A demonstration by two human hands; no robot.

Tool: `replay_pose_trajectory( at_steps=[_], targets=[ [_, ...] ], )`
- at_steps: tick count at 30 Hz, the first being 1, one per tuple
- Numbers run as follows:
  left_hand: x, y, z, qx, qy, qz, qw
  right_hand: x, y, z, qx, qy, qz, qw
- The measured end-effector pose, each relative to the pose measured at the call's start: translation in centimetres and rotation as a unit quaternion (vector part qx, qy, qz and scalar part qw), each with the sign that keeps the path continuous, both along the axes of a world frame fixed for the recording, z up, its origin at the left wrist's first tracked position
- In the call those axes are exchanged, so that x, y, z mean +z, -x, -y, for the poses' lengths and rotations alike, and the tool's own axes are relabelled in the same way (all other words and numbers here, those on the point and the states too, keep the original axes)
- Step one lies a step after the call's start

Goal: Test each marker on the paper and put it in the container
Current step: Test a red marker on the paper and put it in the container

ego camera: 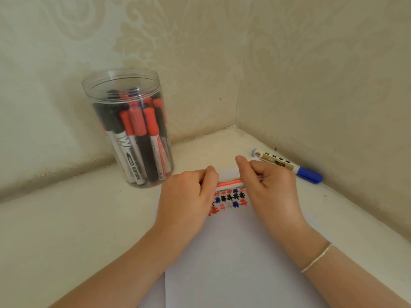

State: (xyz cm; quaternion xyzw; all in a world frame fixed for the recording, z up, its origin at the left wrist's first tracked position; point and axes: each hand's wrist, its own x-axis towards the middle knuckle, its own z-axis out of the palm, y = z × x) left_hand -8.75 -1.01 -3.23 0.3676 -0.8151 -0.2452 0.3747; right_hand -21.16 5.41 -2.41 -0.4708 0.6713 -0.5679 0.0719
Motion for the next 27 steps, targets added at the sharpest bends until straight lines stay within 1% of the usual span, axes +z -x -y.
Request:
replay_pose_trajectory(
  at_steps=[5,7,9,11,12,14,15,16,18,19,20,21,23,25,27],
  targets=[
    [-0.1,0.0,-0.2,0.011,-0.018,-0.003,1.0,0.3,-0.4,-0.2,0.005,-0.021,0.012,1.0],
    [0.2,0.2,0.1,0.003,-0.007,-0.002,1.0,0.4,-0.1,0.0,-0.005,-0.042,0.03,0.999],
    [1.0,0.4,0.4,-0.004,0.02,-0.022,1.0,0.4,0.2,0.3,-0.018,-0.064,0.07,0.995],
    [2.0,0.3,0.1,-0.004,0.012,-0.072,0.997,0.4,0.4,0.6,-0.025,-0.07,0.135,0.988],
    [2.7,0.3,-0.1,-0.006,-0.013,-0.113,0.994,0.7,0.5,0.7,-0.026,-0.068,0.176,0.982],
    [4.3,0.1,-0.8,-0.025,-0.069,-0.209,0.975,2.2,0.4,1.2,-0.023,-0.062,0.254,0.965],
    [5.4,0.1,-1.0,-0.04,-0.077,-0.252,0.964,3.4,0.3,1.5,-0.014,-0.053,0.276,0.96],
    [6.8,0.0,-1.1,-0.051,-0.063,-0.286,0.955,4.8,0.2,2.0,-0.001,-0.043,0.281,0.959],
    [10.2,-0.4,-0.3,-0.052,0.0,-0.323,0.945,8.4,-0.5,3.3,0.041,-0.027,0.248,0.968],
    [12.1,-0.7,0.6,-0.039,0.041,-0.326,0.944,10.4,-1.0,4.1,0.067,-0.017,0.212,0.975],
    [14.0,-1.3,1.8,-0.016,0.084,-0.321,0.943,12.3,-1.5,4.9,0.089,-0.005,0.158,0.983],
    [15.9,-1.9,3.2,0.01,0.118,-0.31,0.943,14.1,-2.1,5.7,0.105,0.009,0.091,0.99],
    [19.2,-3.1,5.6,0.044,0.153,-0.279,0.947,17.4,-3.5,7.3,0.148,0.022,-0.023,0.988],
    [21.2,-4.2,7.4,0.035,0.171,-0.234,0.956,19.7,-4.7,9.0,0.187,0.014,-0.086,0.978],
    [22.1,-5.3,8.5,0.021,0.186,-0.197,0.962,21.2,-5.5,10.9,0.183,0.002,-0.139,0.973]
  ],
)
